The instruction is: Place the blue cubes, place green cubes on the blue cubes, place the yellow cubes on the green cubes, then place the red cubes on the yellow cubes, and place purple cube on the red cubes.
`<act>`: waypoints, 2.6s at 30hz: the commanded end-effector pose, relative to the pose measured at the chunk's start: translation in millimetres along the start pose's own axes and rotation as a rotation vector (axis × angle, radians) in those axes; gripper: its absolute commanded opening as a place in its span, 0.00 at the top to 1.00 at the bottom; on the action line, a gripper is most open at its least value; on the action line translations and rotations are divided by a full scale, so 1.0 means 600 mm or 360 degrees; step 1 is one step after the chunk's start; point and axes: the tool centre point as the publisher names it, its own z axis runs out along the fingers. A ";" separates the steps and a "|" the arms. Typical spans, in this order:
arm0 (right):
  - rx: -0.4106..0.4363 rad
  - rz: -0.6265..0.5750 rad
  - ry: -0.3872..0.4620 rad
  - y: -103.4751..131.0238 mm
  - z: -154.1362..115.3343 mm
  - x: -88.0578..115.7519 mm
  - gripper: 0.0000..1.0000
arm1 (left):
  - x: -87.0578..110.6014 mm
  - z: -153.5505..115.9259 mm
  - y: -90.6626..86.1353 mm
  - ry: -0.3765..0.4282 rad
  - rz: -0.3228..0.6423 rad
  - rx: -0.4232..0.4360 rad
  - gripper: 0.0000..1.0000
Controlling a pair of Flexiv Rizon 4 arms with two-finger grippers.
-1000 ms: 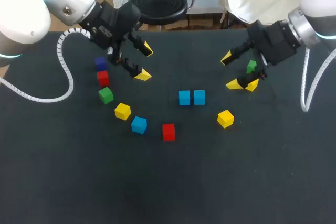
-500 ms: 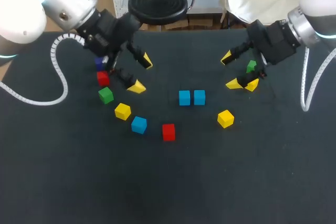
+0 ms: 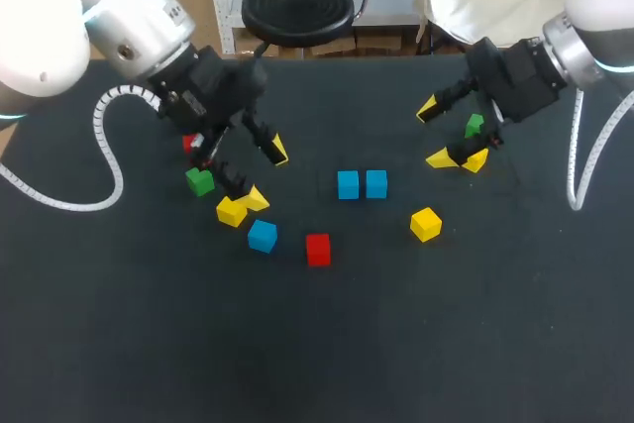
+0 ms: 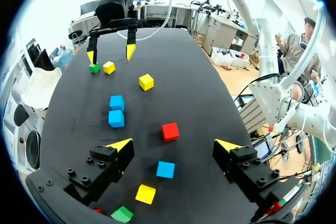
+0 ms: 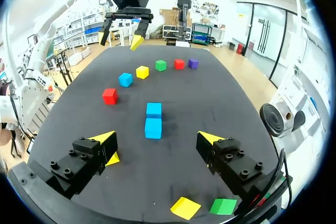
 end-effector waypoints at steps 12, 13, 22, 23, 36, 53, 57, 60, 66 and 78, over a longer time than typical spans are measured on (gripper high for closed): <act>0.0001 0.0000 0.0000 0.000 0.000 0.000 0.00 | 0.000 0.000 0.003 0.0004 0.0001 0.0007 0.00; 0.0001 0.0000 0.0000 0.000 0.000 0.000 0.00 | 0.000 0.000 0.003 0.0004 0.0001 0.0007 0.00; 0.0001 0.0000 0.0000 0.000 0.000 0.000 0.00 | 0.000 0.000 0.003 0.0004 0.0001 0.0007 0.00; 0.0001 0.0000 0.0000 0.000 0.000 0.000 0.00 | 0.000 0.000 0.003 0.0004 0.0001 0.0007 0.00; 0.0001 0.0000 0.0000 0.000 0.000 0.000 0.00 | 0.104 0.022 -0.080 -0.0148 0.0080 -0.0145 0.00; 0.0001 0.0000 0.0000 0.000 0.000 0.000 0.00 | 0.105 0.048 -0.091 -0.0215 0.0114 -0.0180 0.00; 0.0001 0.0000 0.0000 0.000 0.000 0.000 0.00 | 0.083 0.052 -0.086 -0.0194 0.0178 -0.0160 0.00; 0.0001 0.0000 0.0000 0.000 0.000 0.000 0.00 | 0.070 0.065 -0.077 -0.0152 0.0214 -0.0131 0.00; 0.0001 0.0000 0.0000 0.000 0.000 0.000 0.00 | 0.047 0.081 -0.047 -0.0086 0.0221 -0.0118 0.00; 0.0001 0.0000 0.0000 0.000 0.000 0.000 0.00 | 0.083 0.088 -0.019 0.0025 0.0050 -0.0182 0.00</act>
